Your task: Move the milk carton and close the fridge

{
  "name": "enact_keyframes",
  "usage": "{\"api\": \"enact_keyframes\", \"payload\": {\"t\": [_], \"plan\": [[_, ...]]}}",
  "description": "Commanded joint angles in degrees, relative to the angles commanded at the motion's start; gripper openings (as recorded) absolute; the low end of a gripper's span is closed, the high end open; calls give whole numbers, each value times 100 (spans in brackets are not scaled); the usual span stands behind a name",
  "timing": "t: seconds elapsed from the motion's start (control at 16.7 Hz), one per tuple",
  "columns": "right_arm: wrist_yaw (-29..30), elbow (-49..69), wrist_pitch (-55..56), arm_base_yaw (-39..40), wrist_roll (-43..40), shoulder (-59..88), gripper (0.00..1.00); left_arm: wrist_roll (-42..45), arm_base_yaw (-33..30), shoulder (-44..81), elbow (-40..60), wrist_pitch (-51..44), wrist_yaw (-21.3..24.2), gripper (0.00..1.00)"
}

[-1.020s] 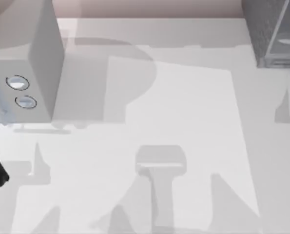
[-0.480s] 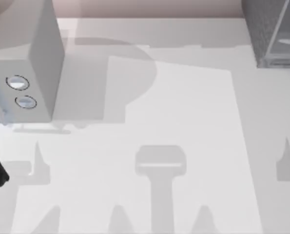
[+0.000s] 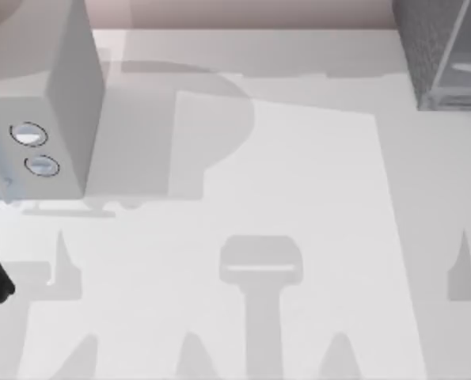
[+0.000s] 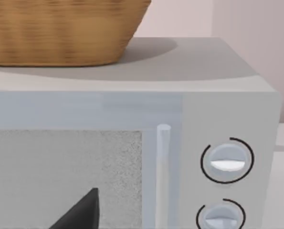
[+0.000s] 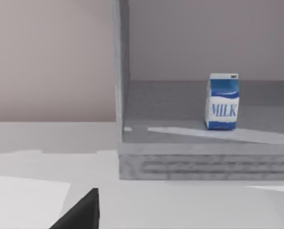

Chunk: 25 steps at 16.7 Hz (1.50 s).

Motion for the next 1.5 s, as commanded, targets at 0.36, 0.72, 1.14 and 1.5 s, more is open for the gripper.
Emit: {"api": "enact_keyframes", "payload": {"t": [0.36, 0.72, 1.14, 1.5], "plan": [[-38, 677, -1236, 50, -2, -821, 100, 0, 0, 0, 0, 0, 0, 100], [-8, 1942, -4022, 44, -59, -2363, 100, 0, 0, 0, 0, 0, 0, 100], [46, 3314, -7406, 16, -80, -4043, 100, 0, 0, 0, 0, 0, 0, 100], [50, 3794, -8423, 21, -66, -4627, 100, 0, 0, 0, 0, 0, 0, 100]]}}
